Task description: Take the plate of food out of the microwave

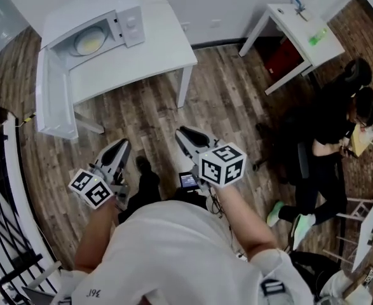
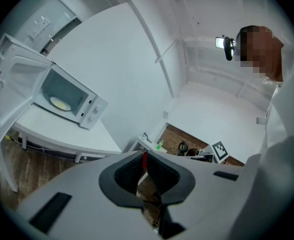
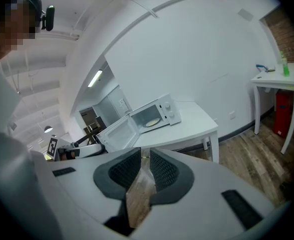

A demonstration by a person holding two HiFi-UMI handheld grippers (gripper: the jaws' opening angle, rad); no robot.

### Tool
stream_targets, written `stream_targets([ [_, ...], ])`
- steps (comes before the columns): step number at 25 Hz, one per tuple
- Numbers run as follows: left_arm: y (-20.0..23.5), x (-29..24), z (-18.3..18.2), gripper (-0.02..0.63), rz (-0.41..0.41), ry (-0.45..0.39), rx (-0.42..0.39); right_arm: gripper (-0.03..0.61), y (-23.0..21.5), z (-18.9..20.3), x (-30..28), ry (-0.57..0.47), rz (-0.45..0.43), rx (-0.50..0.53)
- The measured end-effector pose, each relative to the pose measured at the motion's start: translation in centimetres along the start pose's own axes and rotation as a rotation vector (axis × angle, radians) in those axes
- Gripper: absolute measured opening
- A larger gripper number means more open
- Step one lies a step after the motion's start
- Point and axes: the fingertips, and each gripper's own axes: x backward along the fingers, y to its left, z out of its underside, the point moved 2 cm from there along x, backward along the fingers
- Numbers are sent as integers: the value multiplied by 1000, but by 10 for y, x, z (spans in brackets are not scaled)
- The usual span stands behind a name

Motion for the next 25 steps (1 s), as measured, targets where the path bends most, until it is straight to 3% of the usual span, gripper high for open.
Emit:
stream_targets([
  [6, 64, -25, -63, 9, -21, 9, -43, 58, 6, -50, -76, -9, 23, 8],
  [12, 119, -36, -95, 9, -16, 42, -46, 58, 11, -77, -133, -10, 62, 4],
  [19, 151, -42, -118, 9, -33, 29, -33, 58, 9, -95, -170, 8, 75, 14],
  [25, 164, -50, -123, 9, -85, 18, -9, 58, -1, -109, -191, 30, 33, 24],
])
